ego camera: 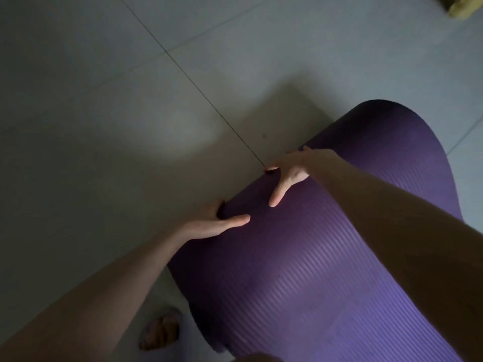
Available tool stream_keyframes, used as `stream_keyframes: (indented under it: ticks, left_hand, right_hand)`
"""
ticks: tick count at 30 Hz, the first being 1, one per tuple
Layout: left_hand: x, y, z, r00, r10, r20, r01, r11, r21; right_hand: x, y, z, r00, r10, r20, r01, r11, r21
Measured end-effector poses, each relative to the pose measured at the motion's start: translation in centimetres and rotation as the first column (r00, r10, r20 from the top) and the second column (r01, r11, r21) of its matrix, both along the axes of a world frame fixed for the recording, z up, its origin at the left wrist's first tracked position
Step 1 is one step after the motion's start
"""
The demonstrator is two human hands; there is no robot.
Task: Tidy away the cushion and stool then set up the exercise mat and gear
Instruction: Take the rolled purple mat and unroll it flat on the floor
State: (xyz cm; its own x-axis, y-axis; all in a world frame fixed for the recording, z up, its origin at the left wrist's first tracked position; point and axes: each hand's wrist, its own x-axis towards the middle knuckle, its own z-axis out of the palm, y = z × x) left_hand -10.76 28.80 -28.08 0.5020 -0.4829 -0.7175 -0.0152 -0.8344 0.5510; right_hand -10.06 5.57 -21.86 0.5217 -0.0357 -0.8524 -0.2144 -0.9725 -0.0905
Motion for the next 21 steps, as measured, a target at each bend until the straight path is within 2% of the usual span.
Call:
stream_keyframes:
  ticks: [2,4,6,7,9,11,13,15,17,18,21]
  left_hand:
    - [0.4,0.0,-1.1,0.999,0.012,-0.035,-0.012,1.0,-0.019]
    - [0.5,-0.1,-1.4,0.99,0.109,-0.089,-0.113,0.992,-0.05]
    - [0.1,-0.3,-1.3,0.986,0.157,-0.049,-0.16,0.983,-0.088]
    - [-0.1,-0.3,-1.0,0.982,0.189,0.021,-0.186,0.977,-0.105]
    - [-0.3,-0.3,0.1,0.952,0.17,0.255,-0.159,0.985,-0.063]
    - [-0.7,-0.4,1.4,0.857,0.054,0.513,-0.1,0.993,0.063]
    - [-1.5,0.0,3.1,0.729,-0.036,0.683,-0.093,0.984,0.151]
    - [-2.5,0.3,4.7,0.606,-0.074,0.792,-0.096,0.982,0.165]
    - [-3.1,0.8,5.6,0.51,-0.097,0.855,-0.087,0.983,0.164]
    - [-3.4,1.1,6.1,0.47,-0.097,0.878,-0.09,0.984,0.157]
    - [-4.4,2.0,7.1,0.341,-0.126,0.931,-0.092,0.982,0.167]
  right_hand:
    - [1.0,0.0,-1.0,1.0,-0.001,-0.024,0.002,0.999,0.044]
    - [1.4,0.2,-1.7,0.998,0.006,-0.057,-0.003,0.999,0.045]
    - [1.7,0.3,-2.0,0.998,0.021,-0.057,-0.02,1.0,0.01]
    - [1.7,0.4,-2.1,0.999,0.03,-0.026,-0.03,1.0,0.0]
    - [1.6,0.7,-1.3,0.996,0.059,0.069,-0.058,0.998,-0.02]
    - [1.3,0.7,-0.4,0.974,0.097,0.206,-0.094,0.995,-0.026]
    - [0.7,1.0,0.9,0.925,0.121,0.36,-0.133,0.991,0.009]
    - [-0.1,1.2,2.0,0.835,0.168,0.525,-0.196,0.981,-0.003]
    - [-1.3,1.2,2.5,0.704,0.234,0.671,-0.243,0.967,-0.082]
    - [-2.2,1.2,2.7,0.608,0.263,0.749,-0.26,0.957,-0.126]
    - [-4.7,1.0,2.3,0.244,0.284,0.927,-0.256,0.941,-0.221]
